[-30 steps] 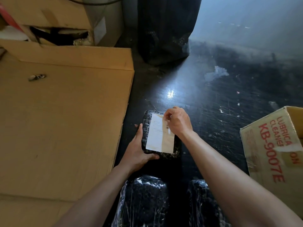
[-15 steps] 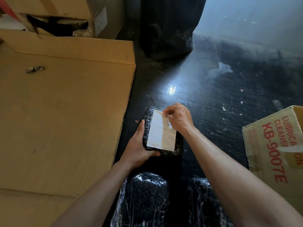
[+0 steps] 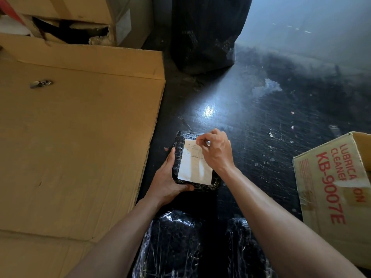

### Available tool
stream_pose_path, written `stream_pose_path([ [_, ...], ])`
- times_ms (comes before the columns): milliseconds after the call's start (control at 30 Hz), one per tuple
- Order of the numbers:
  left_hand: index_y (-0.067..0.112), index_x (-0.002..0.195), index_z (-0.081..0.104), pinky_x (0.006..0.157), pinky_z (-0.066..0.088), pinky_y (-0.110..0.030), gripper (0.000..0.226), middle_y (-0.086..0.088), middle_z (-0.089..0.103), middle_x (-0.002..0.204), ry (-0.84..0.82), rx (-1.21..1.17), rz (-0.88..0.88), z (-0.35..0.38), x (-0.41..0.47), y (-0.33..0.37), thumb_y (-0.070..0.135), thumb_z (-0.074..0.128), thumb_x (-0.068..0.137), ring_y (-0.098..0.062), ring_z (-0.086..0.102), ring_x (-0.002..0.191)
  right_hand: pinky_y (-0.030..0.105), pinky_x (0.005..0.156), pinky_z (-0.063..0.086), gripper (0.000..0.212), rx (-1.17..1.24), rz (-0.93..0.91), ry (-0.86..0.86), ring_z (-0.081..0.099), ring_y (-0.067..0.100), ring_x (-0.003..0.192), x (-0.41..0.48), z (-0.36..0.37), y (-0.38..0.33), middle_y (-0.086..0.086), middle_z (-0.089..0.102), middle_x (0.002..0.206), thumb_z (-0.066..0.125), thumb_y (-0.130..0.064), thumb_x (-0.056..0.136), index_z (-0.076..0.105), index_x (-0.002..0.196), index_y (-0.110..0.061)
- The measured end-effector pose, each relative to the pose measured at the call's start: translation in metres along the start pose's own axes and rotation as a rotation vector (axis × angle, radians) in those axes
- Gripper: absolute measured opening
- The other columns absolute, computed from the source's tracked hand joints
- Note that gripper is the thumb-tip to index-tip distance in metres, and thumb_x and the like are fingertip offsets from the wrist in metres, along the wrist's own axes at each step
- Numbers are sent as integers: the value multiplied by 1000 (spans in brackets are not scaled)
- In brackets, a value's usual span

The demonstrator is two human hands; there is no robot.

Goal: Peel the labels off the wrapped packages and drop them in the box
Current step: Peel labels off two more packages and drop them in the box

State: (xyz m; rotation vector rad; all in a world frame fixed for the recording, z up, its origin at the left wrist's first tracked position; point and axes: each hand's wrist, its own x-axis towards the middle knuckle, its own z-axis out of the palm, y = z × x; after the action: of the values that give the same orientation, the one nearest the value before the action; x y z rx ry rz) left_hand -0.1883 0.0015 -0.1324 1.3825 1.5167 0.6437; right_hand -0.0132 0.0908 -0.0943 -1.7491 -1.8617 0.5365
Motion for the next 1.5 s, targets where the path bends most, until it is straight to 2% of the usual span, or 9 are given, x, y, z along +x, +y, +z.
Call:
stream_pose_path([
  [133,35,163,4,121,30,-32,146,12,28,165,1,-12,8,-1,0,1,46,98,53,-4,31,147,44,79,48,6,14,16,15,47,16,85,-4,-4,-4,-7,56,82,76,-18,87,78,87,-24],
  [267,36,163,4,121,32,-34,146,11,33,164,1,-14,6,0,0,-1,49,98,52,-5,35,146,46,80,49,5,53,26,5,47,17,89,-11,-7,-6,-8,55,84,75,-20,89,79,89,-23],
  [400,34,163,4,120,29,-28,145,11,28,166,1,-21,7,0,0,0,44,99,54,-4,31,147,47,86,49,5,121,60,-3,49,18,98,-16,-9,-10,-8,55,86,74,-21,89,78,89,-24],
  [567,45,161,5,119,37,-42,147,14,36,162,-18,-31,-22,0,0,-2,53,97,47,-8,38,146,42,89,49,5,166,75,2,47,13,101,-25,-14,-14,-16,51,86,74,-21,90,78,91,-23],
  [767,37,162,3,121,34,-42,149,10,33,164,-13,-13,-11,0,0,1,49,99,50,-10,35,147,37,88,51,4,252,121,-2,51,18,106,-32,-26,-21,-13,54,90,74,-22,90,78,89,-24],
  [867,35,162,3,121,34,-42,150,9,32,165,-16,0,-9,0,0,0,51,99,49,-11,35,148,36,91,45,4,226,105,-19,47,14,108,-37,-32,-22,-21,54,91,74,-24,90,77,88,-27],
  [967,33,163,2,121,33,-42,150,7,28,166,-22,11,-2,-1,-1,1,52,99,50,-12,33,149,42,96,44,7,225,95,-13,48,11,107,-43,-36,-24,-33,59,89,75,-25,89,76,90,-31],
  [1333,35,162,-2,120,34,-46,152,4,30,166,-43,56,-11,-4,-3,6,62,96,48,-18,35,148,16,79,38,6,239,88,34,48,10,105,-60,-49,-32,-33,60,87,75,-23,89,78,93,-26],
  [1500,33,163,-1,122,31,-45,152,2,26,167,-47,65,-3,-5,-4,5,60,96,49,-20,31,151,18,80,41,6,263,86,46,48,9,104,-66,-54,-39,-27,64,89,75,-23,89,78,93,-25],
])
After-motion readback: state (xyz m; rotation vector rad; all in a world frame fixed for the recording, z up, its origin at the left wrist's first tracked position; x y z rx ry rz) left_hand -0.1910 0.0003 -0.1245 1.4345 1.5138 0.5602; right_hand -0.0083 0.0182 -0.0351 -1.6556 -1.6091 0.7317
